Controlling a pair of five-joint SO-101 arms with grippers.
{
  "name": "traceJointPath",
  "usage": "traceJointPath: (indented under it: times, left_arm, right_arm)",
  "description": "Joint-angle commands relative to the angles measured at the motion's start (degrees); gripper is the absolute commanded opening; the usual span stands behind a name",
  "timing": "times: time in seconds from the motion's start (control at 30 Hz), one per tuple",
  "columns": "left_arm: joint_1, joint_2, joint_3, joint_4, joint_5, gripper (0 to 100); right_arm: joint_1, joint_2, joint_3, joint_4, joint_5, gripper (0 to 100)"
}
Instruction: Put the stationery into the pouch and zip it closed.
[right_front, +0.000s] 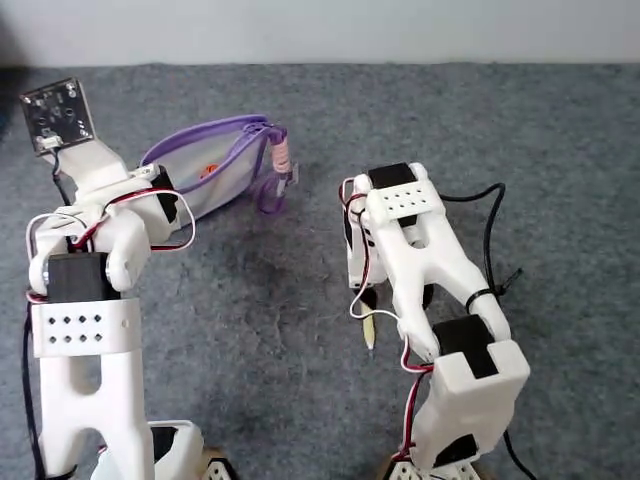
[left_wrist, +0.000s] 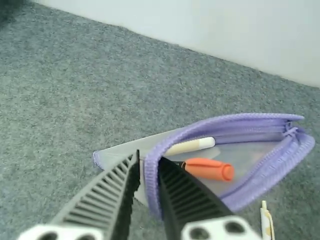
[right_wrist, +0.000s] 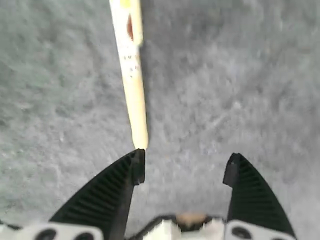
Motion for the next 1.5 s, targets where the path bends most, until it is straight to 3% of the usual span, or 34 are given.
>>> traceJointPath:
  times: [0.0,0.27,0.5,0.73,0.93,1.23,1.47]
  left_arm:
    - [0.2,-1.3,-1.3,-2.1,-0.6,1]
    - [0.2,-1.3,-1.3,-2.1,-0.6,1]
    - [0.2,-1.3,-1.3,-2.1,-0.6,1]
    - [0.1,-1.3,-1.3,-2.1,-0.6,1]
    - [-0.1,-1.3,-1.3,-2.1,-0.7,1]
    - [0.1,-1.3,-1.3,-2.1,-0.7,1]
    - [-0.2,-1.3,-1.3,-2.1,-0.7,1]
  right_arm:
    - [0.2,-3.4,-0.3,-5.9,2.6,23.5]
    - [0.0,-1.5,-0.3,-23.5,5.1,20.4]
    - [0.0,8.7,-6.8,-27.4,7.1,20.3]
    - [0.0,21.9,-21.8,-19.1,7.0,19.4]
    - [0.1,28.7,-32.1,-12.0,6.9,0.2]
    - [0.2,28.8,-40.4,-5.1,7.0,0.8]
    - [0.3,27.6,-56.4,9.5,6.9,0.8]
